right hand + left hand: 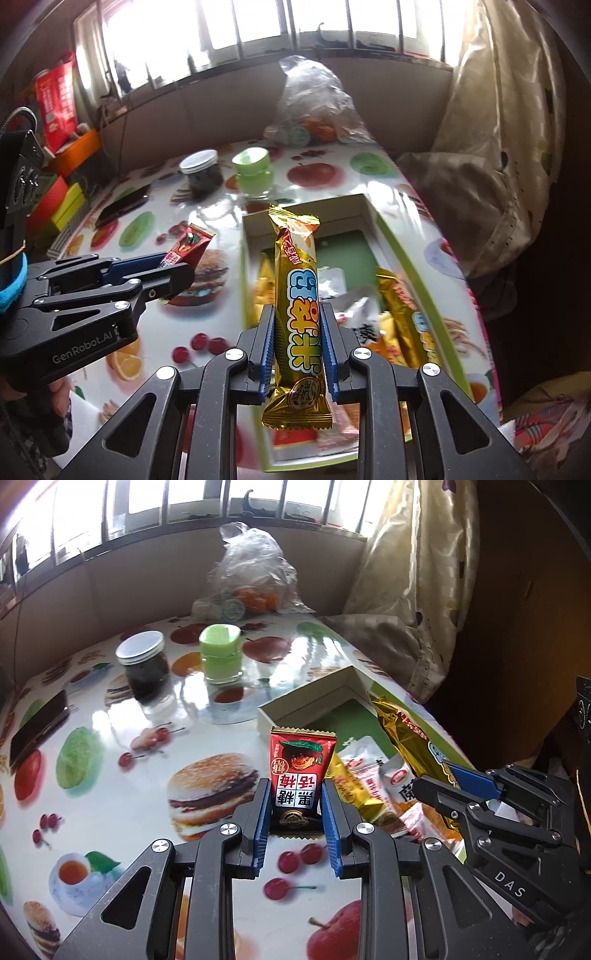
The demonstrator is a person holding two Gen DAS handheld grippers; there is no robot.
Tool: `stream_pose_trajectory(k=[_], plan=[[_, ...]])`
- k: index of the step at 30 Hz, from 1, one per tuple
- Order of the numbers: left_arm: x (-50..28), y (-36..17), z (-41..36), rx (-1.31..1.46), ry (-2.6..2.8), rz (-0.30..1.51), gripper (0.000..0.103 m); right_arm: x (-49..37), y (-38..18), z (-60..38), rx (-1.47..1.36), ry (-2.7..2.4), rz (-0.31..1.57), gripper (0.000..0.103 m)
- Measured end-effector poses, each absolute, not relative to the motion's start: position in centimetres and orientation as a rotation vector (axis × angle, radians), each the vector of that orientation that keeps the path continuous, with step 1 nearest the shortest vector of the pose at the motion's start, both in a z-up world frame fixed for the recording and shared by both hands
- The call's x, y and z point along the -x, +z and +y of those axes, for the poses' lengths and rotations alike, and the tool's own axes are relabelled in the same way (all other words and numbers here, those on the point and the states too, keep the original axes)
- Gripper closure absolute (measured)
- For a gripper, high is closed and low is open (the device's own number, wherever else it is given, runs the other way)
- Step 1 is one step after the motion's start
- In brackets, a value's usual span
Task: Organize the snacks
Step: 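Carry the red packet and wafer bar over the green box with both tools, then lower both snacks into the green box and open both tools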
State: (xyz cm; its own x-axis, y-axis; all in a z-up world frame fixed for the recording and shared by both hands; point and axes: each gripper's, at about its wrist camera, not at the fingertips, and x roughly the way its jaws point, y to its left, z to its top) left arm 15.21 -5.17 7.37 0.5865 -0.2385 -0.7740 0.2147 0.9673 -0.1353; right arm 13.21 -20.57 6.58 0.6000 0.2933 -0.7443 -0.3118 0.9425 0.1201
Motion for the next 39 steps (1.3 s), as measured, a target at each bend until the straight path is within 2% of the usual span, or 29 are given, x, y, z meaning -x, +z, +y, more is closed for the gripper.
stream_pose_trajectory(k=[39], plan=[[-19.1, 4.4, -11.5, -0.009, -0.307, 1.006, 0.075, -14.8, 3.1, -25.9, 0.043, 0.224, 0.938, 0.081]])
